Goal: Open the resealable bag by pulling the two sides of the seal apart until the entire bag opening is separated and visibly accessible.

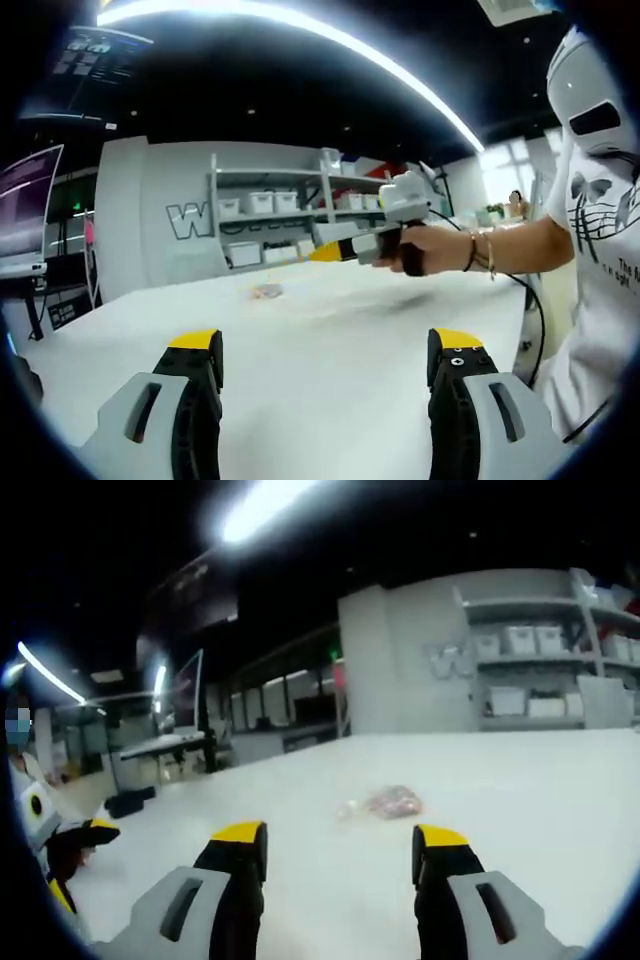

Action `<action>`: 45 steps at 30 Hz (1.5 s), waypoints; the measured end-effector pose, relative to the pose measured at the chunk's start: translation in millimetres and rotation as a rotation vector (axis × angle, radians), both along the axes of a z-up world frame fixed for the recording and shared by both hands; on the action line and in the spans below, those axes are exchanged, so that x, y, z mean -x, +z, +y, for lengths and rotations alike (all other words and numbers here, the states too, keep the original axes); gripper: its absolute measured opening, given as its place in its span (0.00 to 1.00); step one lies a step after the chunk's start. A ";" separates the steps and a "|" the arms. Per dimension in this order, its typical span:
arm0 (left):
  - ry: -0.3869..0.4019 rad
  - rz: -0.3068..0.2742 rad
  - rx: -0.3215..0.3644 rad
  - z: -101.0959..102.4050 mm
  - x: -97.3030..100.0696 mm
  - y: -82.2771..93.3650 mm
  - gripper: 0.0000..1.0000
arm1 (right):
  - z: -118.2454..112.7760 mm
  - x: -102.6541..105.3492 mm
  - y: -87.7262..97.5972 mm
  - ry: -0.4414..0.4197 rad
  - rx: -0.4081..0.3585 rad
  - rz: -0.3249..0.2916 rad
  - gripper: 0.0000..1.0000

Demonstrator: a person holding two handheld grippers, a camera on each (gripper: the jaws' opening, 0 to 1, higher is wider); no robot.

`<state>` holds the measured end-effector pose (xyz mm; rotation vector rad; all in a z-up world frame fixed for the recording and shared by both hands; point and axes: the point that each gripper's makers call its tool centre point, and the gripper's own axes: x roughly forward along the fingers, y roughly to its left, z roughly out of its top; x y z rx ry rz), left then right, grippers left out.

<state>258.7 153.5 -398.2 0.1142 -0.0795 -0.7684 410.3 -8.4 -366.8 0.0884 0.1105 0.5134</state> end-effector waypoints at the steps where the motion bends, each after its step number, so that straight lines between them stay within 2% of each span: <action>1: 0.000 0.000 0.000 -0.1 0.0 0.0 0.83 | 0.0 1.5 0.6 0.000 -0.002 -0.002 0.58; 10: 0.000 0.000 0.000 0.0 0.5 -0.2 0.83 | -3.2 15.0 7.8 -0.001 -0.024 -0.017 0.58; 25: 0.001 0.000 -0.001 0.8 -0.2 -0.4 0.83 | -7.3 35.1 8.3 -0.007 -0.043 -0.030 0.58; 45: 0.003 0.002 0.003 2.7 -1.6 0.3 0.83 | -18.1 50.0 9.4 -0.039 -0.039 -0.064 0.57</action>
